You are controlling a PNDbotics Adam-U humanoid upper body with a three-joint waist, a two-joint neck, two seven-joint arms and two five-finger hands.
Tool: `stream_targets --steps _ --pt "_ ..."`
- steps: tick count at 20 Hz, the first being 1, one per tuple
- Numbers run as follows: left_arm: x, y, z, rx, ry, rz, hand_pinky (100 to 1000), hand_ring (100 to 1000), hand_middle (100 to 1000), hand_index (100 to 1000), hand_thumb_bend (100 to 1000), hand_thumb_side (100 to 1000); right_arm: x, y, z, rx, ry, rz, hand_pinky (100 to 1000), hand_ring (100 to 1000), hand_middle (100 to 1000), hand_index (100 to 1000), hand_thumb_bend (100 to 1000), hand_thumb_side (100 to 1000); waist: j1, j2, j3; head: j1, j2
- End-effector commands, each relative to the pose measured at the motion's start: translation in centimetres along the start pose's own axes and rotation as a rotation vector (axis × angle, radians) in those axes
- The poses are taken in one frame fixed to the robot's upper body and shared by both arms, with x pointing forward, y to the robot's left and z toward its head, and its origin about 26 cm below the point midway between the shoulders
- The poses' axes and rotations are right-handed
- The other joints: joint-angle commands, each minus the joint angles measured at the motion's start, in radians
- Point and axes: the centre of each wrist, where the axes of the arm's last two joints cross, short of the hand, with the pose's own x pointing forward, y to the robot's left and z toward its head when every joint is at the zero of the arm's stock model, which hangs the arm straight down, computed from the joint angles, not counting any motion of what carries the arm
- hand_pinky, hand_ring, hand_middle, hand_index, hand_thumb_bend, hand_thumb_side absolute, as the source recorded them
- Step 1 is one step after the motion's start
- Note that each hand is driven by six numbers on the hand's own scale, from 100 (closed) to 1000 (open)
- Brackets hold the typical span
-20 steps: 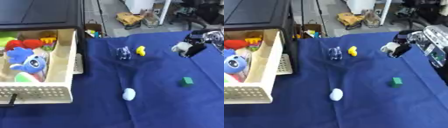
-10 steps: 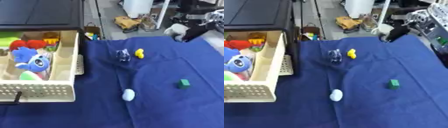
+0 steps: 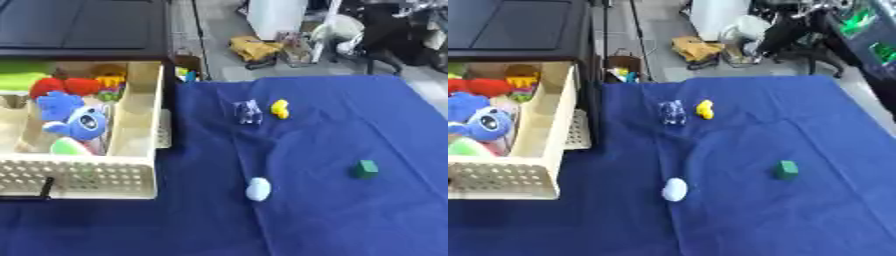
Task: Pick up objects from table and place into drawer.
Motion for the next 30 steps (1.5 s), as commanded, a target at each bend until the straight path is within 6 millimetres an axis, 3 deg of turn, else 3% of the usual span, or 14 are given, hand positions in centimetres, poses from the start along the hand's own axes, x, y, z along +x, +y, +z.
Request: stream_targets --steps 1,14,30 --pt "0.4 0.1 -0.7 -0.023 -0.019 -0.001 485 542 590 763 340 1000 1.6 -1.8 0.7 -0.045 -0.055 0.023 820 853 515 725 178 576 0.000 -0.024 0.003 0.006 0.011" --pt "0.3 -0.4 -0.6 -0.018 -0.013 0.024 486 543 590 764 340 1000 10.5 -5.5 -1.2 -0.152 -0.346 0.042 817 843 494 713 206 587 -0.001 -0.029 0.046 -0.004 0.021" --pt "0.2 -0.9 -0.7 -0.012 -0.018 0.054 486 543 591 764 341 1000 16.3 -6.4 -3.1 -0.148 -0.502 -0.008 815 836 479 708 253 570 -0.014 -0.022 0.105 -0.028 0.002"
